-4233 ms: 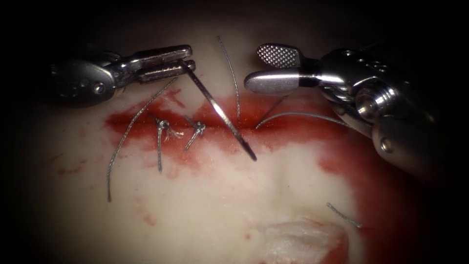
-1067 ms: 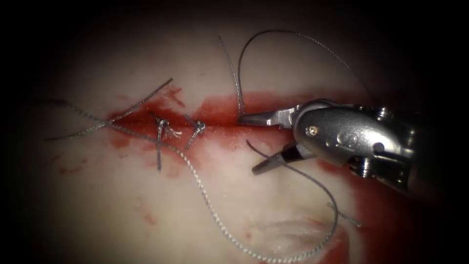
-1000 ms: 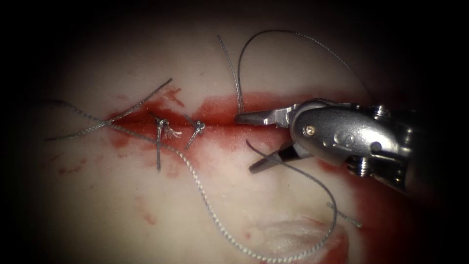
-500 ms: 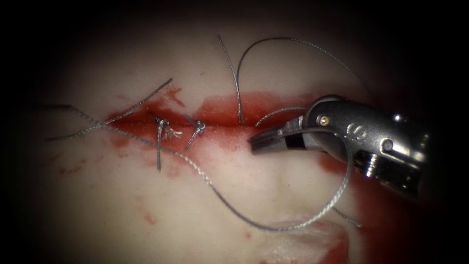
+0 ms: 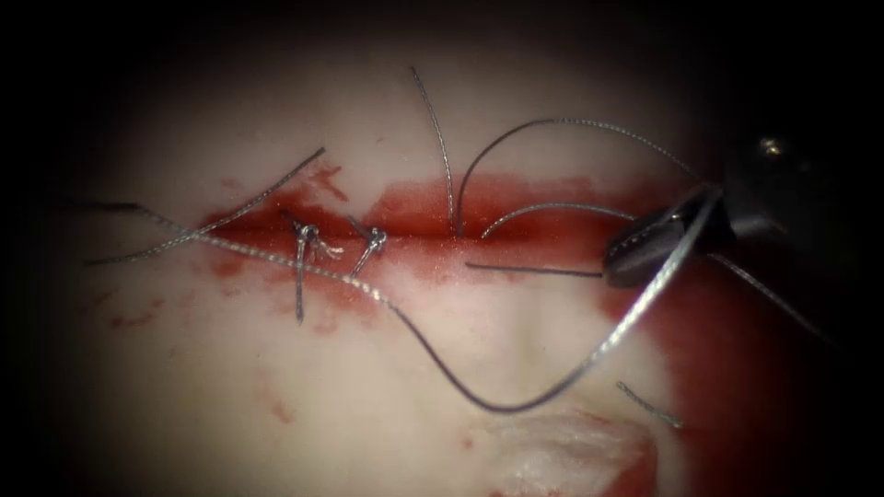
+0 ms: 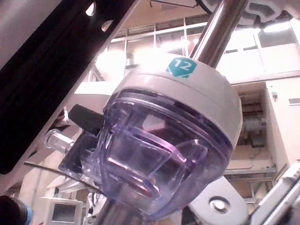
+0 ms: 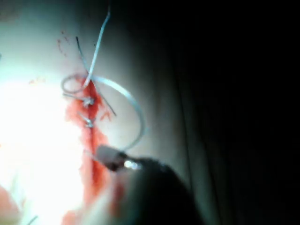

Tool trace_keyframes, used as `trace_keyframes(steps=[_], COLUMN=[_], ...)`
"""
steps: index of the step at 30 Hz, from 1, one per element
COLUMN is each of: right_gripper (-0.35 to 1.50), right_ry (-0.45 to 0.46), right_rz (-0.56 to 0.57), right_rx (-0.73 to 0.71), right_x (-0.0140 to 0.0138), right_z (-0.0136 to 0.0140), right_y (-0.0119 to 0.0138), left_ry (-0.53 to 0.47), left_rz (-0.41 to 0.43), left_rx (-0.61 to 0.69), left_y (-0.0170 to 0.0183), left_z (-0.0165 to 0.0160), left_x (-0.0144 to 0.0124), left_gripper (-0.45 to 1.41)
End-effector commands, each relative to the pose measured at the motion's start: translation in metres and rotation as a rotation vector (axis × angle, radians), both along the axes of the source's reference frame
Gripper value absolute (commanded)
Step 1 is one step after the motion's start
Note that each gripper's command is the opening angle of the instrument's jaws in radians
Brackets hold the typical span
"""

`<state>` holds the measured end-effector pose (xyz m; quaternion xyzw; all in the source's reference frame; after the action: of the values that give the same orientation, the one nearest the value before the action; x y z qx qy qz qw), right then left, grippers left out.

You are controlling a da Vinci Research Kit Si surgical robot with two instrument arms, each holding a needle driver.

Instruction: Wound Closure

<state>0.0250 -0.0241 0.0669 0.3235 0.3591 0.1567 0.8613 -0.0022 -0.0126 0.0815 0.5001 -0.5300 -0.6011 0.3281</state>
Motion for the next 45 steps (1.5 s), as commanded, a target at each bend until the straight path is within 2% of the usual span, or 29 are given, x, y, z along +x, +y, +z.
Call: trace_keyframes(steps=[1,4,7,15,19,21,23,25,27,30,31,32,33,35,36,37,38,39,40,41,42,43,44,45], right_gripper=[-0.35,-0.35,-0.35,-0.35,-0.33,0.21,0.54,0.58,0.58,0.59,0.66,0.68,0.59,0.64,0.78,1.06,0.81,0.58,0.58,0.26,0.02,0.41,0.78,0.79], right_ry=[-0.013,-0.049,-0.025,0.060,0.112,0.113,0.128,0.139,0.120,0.074,0.063,0.050,0.039,-0.015,-0.030,-0.043,-0.047,-0.046,-0.046,-0.085,-0.122,-0.180,-0.239,-0.297], right_rz=[0.047,0.112,0.152,0.182,0.141,0.139,0.120,0.103,0.093,0.035,0.003,-0.016,-0.036,-0.043,-0.054,-0.062,-0.105,-0.118,-0.118,-0.041,0.047,0.190,0.313,0.419], right_rx=[-0.027,-0.071,-0.111,-0.155,-0.156,-0.172,-0.195,-0.204,-0.156,-0.100,-0.077,-0.053,-0.049,-0.026,-0.014,0.012,0.019,0.019,0.019,0.017,0.032,0.059,0.146,0.248], right_x=[-0.0003,-0.0015,-0.0025,-0.0025,-0.0014,-0.0011,-0.0008,-0.0008,-0.0007,-0.0004,-0.0004,-0.0005,-0.0007,-0.0010,-0.0012,-0.0016,-0.0028,-0.0033,-0.0033,-0.0037,-0.0037,-0.0033,-0.0030,-0.0026], right_z=[-0.0023,-0.0055,-0.0088,-0.0127,-0.0123,-0.0114,-0.0092,-0.0081,-0.0061,-0.0020,-0.0003,0.0011,0.0023,0.0053,0.0065,0.0077,0.0099,0.0107,0.0107,0.0118,0.0120,0.0121,0.0121,0.0121], right_y=[0.0027,0.0046,0.0065,0.0075,0.0069,0.0060,0.0044,0.0038,0.0027,0.0007,-0.0001,-0.0008,-0.0015,-0.0030,-0.0037,-0.0043,-0.0056,-0.0059,-0.0059,-0.0058,-0.0054,-0.0047,-0.0042,-0.0037], left_ry=[-0.001,0.000,0.003,0.005,0.018,0.037,0.079,0.099,0.175,0.266,0.296,0.314,0.329,0.346,0.356,0.376,0.417,0.435,0.435,0.440,0.439,0.440,0.433,0.425], left_rz=[-0.001,-0.002,-0.003,-0.004,-0.017,-0.025,-0.032,-0.037,-0.039,-0.017,-0.014,-0.016,-0.016,-0.005,-0.004,0.008,0.040,0.069,0.069,0.137,0.173,0.196,0.220,0.236], left_rx=[-0.008,-0.009,-0.014,-0.018,-0.019,-0.027,-0.042,-0.057,-0.105,-0.125,-0.135,-0.134,-0.140,-0.159,-0.165,-0.180,-0.198,-0.202,-0.202,-0.219,-0.232,-0.244,-0.251,-0.258], left_y=[0.0012,0.0012,0.0012,0.0012,0.0013,0.0014,0.0017,0.0017,0.0019,0.0020,0.0019,0.0019,0.0018,0.0015,0.0015,0.0013,0.0012,0.0010,0.0010,0.0005,0.0000,-0.0003,-0.0007,-0.0011], left_z=[-0.0005,-0.0004,-0.0004,-0.0005,-0.0004,-0.0003,0.0002,0.0004,0.0010,0.0017,0.0019,0.0021,0.0023,0.0026,0.0027,0.0028,0.0031,0.0034,0.0034,0.0038,0.0040,0.0041,0.0041,0.0041], left_x=[-0.0005,-0.0005,-0.0006,-0.0005,-0.0002,0.0002,0.0011,0.0014,0.0022,0.0030,0.0032,0.0033,0.0033,0.0032,0.0032,0.0032,0.0033,0.0032,0.0032,0.0029,0.0026,0.0023,0.0018,0.0014], left_gripper=[-0.45,-0.45,-0.45,-0.45,-0.45,-0.45,-0.45,-0.45,-0.45,-0.45,-0.45,-0.45,-0.45,-0.45,-0.45,-0.45,-0.45,-0.45,-0.45,-0.45,-0.45,-0.45,-0.45,-0.45])
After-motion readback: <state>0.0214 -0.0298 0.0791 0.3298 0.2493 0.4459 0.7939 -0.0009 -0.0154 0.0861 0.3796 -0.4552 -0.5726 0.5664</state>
